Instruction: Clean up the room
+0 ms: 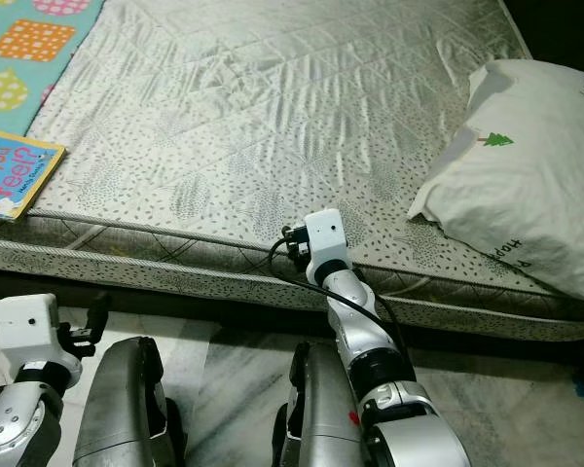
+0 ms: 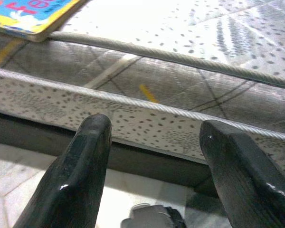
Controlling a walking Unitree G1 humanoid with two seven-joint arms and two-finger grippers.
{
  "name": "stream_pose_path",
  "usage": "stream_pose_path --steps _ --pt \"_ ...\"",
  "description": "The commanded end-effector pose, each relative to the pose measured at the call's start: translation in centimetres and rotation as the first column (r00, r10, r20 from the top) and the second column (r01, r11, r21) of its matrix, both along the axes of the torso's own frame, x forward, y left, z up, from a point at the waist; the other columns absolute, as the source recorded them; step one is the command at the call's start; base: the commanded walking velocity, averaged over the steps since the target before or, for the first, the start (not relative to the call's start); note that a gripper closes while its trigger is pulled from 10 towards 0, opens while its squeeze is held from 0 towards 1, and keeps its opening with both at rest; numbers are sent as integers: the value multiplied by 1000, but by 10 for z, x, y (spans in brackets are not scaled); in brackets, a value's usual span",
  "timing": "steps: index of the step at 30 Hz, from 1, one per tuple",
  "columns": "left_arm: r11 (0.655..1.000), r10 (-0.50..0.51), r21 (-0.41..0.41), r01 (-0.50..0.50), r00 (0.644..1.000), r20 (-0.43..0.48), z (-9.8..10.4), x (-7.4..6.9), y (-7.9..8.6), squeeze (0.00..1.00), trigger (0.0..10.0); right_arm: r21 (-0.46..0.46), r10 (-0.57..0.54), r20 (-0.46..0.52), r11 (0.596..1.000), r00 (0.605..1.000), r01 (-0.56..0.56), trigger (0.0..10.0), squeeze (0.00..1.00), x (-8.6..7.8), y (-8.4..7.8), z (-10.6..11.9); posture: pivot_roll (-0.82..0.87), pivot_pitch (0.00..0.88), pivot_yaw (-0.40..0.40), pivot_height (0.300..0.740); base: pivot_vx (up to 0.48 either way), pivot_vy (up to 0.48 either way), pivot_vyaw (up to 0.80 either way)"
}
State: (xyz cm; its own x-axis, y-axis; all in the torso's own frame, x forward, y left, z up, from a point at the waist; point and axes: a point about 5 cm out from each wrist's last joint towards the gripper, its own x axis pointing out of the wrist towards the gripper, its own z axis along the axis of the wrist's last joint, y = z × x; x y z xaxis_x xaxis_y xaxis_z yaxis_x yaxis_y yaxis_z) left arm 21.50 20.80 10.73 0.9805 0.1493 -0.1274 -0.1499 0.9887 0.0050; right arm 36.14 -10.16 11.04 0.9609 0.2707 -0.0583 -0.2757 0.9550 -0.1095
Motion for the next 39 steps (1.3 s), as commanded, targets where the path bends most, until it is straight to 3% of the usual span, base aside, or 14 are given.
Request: stream_pose_path --steps 1,10,16,24,28,32,36,37,38,39 --pt "1000 -10 -11 10 999 -33 -5 -5 -4 0 10000 5 -42 -22 999 999 42 10000 0 -2 -3 -7 68 290 -164 565 0 0 0" --pt "1000 -11 17 12 1000 -27 4 -20 -9 0 10000 -44 -115 6 992 993 116 10000 0 16 9 11 145 332 -174 565 0 0 0" --pt "999 -31 37 32 999 -16 19 -41 -17 0 10000 -81 -128 8 989 992 128 10000 0 21 9 16 175 394 -183 565 0 0 0" --pt "999 -37 6 38 997 -73 17 -63 -27 0 10000 -97 -163 22 982 986 164 10000 0 24 0 19 170 461 -178 565 0 0 0" --pt "999 -44 2 45 995 -85 18 -64 -30 0 10000 -123 -172 21 977 985 173 10000 0 23 0 17 166 473 -179 565 0 0 0" --pt "999 -47 -5 46 994 -94 19 -66 -32 0 10000 -242 -186 28 952 982 187 10000 0 24 -2 14 165 483 -180 565 0 0 0" --pt "999 -50 -6 49 994 -98 19 -66 -33 0 10000 -295 -213 1 933 977 204 10000 0 24 -9 10 163 485 -180 565 0 0 0" --pt "999 -50 -6 50 994 -100 19 -66 -33 0 10000 -309 -224 -10 927 974 210 9686 0 24 -12 9 163 485 -180 565 0 0 0" --pt "999 -51 -5 51 994 -101 19 -66 -32 0 10000 -315 -243 -14 922 970 226 3804 0 24 -18 8 160 481 -180 565 0 0 0" --pt "999 -51 -4 51 993 -102 18 -65 -32 0 10000 -317 -267 -17 916 964 248 1098 0 25 -25 8 159 478 -180 565 0 0 0"
